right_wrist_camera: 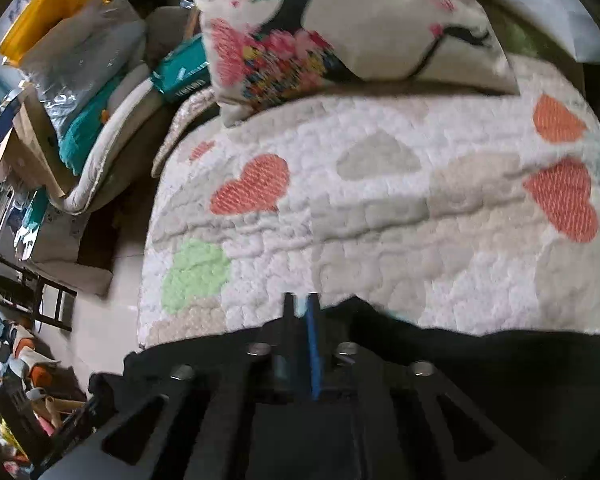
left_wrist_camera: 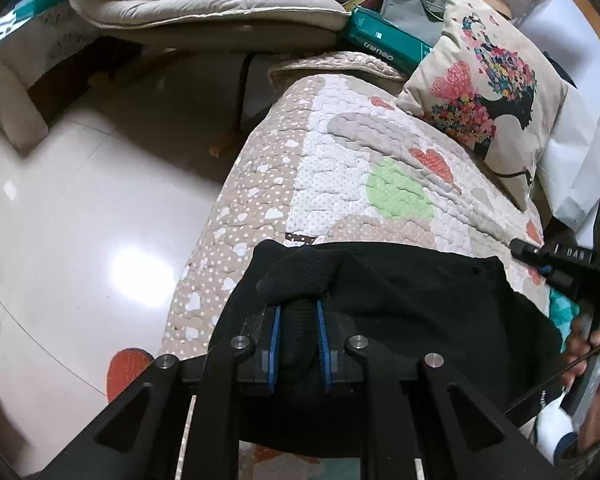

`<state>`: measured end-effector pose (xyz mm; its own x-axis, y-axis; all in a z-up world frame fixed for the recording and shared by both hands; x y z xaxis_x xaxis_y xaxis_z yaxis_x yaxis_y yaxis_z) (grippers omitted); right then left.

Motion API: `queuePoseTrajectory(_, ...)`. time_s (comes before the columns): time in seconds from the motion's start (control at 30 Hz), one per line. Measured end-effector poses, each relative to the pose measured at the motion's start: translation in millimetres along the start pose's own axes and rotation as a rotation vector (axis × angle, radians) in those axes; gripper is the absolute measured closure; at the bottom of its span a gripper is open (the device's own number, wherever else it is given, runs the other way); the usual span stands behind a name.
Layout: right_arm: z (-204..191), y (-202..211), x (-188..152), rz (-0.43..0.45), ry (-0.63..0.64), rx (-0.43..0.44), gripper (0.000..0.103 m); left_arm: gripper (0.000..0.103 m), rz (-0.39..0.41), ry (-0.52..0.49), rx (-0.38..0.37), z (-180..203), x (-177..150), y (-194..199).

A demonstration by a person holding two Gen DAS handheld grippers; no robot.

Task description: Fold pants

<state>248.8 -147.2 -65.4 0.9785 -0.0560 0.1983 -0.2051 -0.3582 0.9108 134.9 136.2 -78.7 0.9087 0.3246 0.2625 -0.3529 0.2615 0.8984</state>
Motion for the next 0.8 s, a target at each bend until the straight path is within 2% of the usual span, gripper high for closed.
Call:
queuePoseTrajectory(0.03,2.6,-3.0,-3.7,-0.007,-0.006,-0.01,0.06,0.088,-0.002,0.003,-0.001,-0.1,-1.0,-0.2)
queuePoseTrajectory(0.07,3.9,-6.6,-6.4,-0.01,-0.008,-0.021,0.054,0.088,-0.003,0.005,0.0,-0.1,-1.8,0.2)
queuePoseTrajectory(0.17,5.7,-19.9,-8.1,-0.03,-0.013,-0.07,0.052,0.088,0.003,0.017,-0.01,-1.8,-4.1,4.0)
queuePoseTrajectory(0.3,12.2,-46.2,-7.0,-0.069,-0.029,-0.191,0.052,0.088,0.009,0.025,-0.018,-5.4,-5.2,7.5)
queuePoseTrajectory(0.33,11.2,-51.3,-9.1,-0.083,-0.011,-0.224,0.057,0.088,0.009,0.027,-0.018,-6.6,-5.2,7.8)
queuePoseTrajectory(0.37,8.3,-51.3,-9.8,-0.072,0.017,-0.262,0.066,0.088,0.007,0.03,-0.02,-7.5,-4.7,7.7)
queuePoseTrajectory(0.4,5.0,-51.2,-10.6,-0.072,0.05,-0.287,0.096,0.088,0.007,0.033,-0.022,-8.0,-3.9,7.8)
queuePoseTrajectory(0.43,2.5,-52.0,-11.8,-0.087,0.065,-0.273,0.1,0.088,0.009,0.038,-0.024,-8.7,-2.4,8.2)
queuePoseTrajectory(0.57,5.6,-36.2,-2.8,-0.031,0.064,-0.259,0.101,0.088,0.024,0.048,-0.025,-7.9,7.6,9.9)
queuePoseTrajectory(0.67,10.0,-28.6,11.0,0.004,0.03,-0.227,0.101,0.088,0.027,0.036,0.014,-5.1,14.9,2.3)
queuePoseTrajectory(0.8,9.3,-23.2,24.6,0.036,0.034,-0.245,0.102,0.087,-0.026,0.056,0.074,-11.5,18.0,-22.7)
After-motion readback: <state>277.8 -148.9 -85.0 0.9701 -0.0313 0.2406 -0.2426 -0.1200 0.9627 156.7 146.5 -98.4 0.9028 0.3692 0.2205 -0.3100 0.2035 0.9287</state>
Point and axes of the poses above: each gripper's, at about its wrist camera, not at the fingertips, and y roughly against the way its jaws point, z to its right, x to its top, the point moved 8 cm from there along -y, roughly the way its jaws point, and after that the axes turned 12 degrees about -z, right-handed, at the moved point
